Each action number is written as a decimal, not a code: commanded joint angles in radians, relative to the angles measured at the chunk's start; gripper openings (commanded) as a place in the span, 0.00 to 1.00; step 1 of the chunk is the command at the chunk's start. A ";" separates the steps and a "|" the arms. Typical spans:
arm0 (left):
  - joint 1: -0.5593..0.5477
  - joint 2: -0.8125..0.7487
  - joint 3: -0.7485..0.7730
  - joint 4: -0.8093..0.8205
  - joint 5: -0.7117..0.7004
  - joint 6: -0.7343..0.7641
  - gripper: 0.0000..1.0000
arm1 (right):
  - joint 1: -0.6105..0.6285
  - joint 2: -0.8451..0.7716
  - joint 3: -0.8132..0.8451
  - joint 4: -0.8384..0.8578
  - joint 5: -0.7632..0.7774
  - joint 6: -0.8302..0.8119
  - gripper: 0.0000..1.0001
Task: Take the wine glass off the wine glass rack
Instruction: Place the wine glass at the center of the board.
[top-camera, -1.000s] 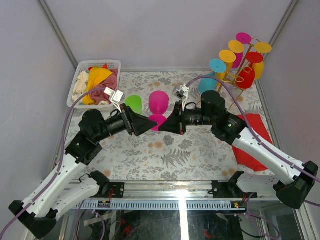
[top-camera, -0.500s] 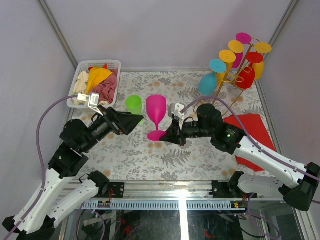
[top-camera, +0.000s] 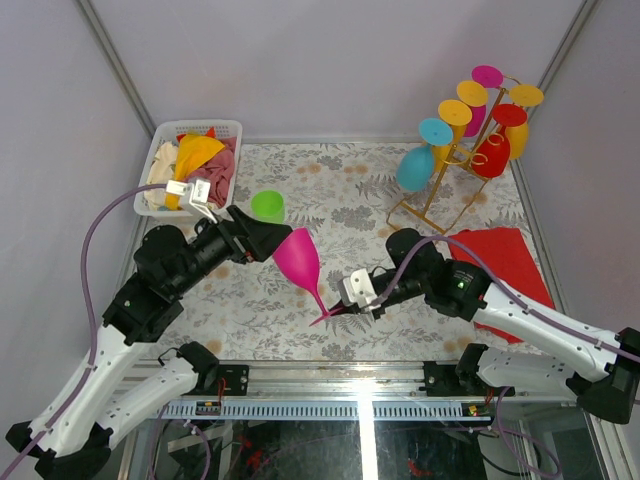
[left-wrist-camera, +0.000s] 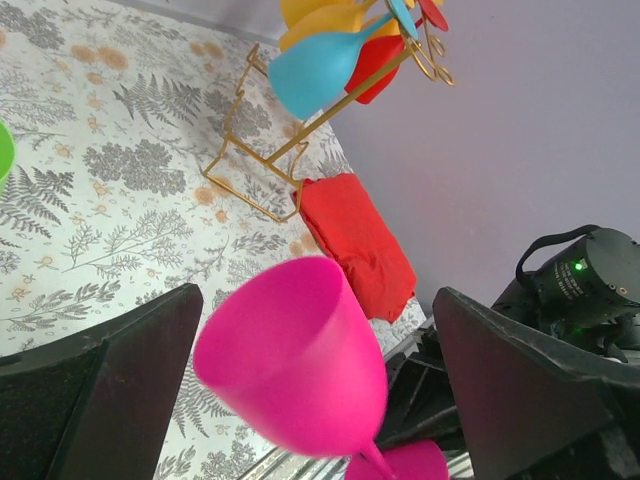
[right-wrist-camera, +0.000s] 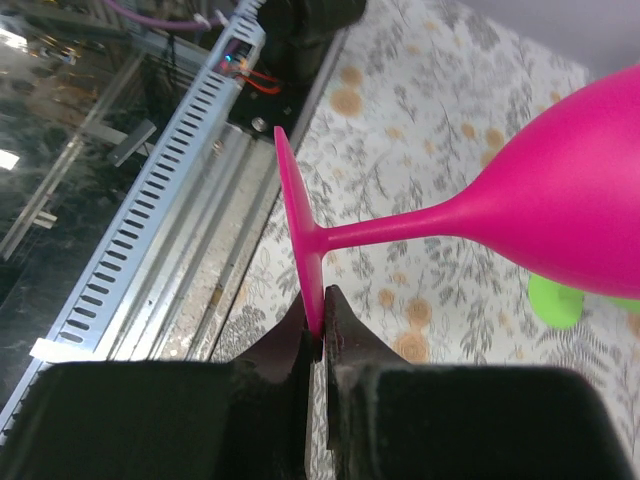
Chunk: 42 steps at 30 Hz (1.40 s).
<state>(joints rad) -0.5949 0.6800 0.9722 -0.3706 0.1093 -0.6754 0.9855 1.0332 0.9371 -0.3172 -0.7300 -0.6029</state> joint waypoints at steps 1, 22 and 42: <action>-0.003 0.037 0.032 0.032 0.089 -0.013 1.00 | 0.007 -0.032 -0.009 0.047 -0.160 -0.091 0.00; -0.002 0.166 0.213 -0.191 0.428 0.192 0.85 | 0.007 -0.065 -0.047 0.026 -0.089 -0.097 0.00; -0.003 0.339 0.398 -0.470 0.686 0.353 0.35 | 0.007 -0.123 -0.074 0.039 -0.002 -0.112 0.00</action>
<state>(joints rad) -0.5930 1.0302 1.3487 -0.7979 0.6735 -0.3401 0.9913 0.9352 0.8623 -0.3515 -0.7948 -0.6994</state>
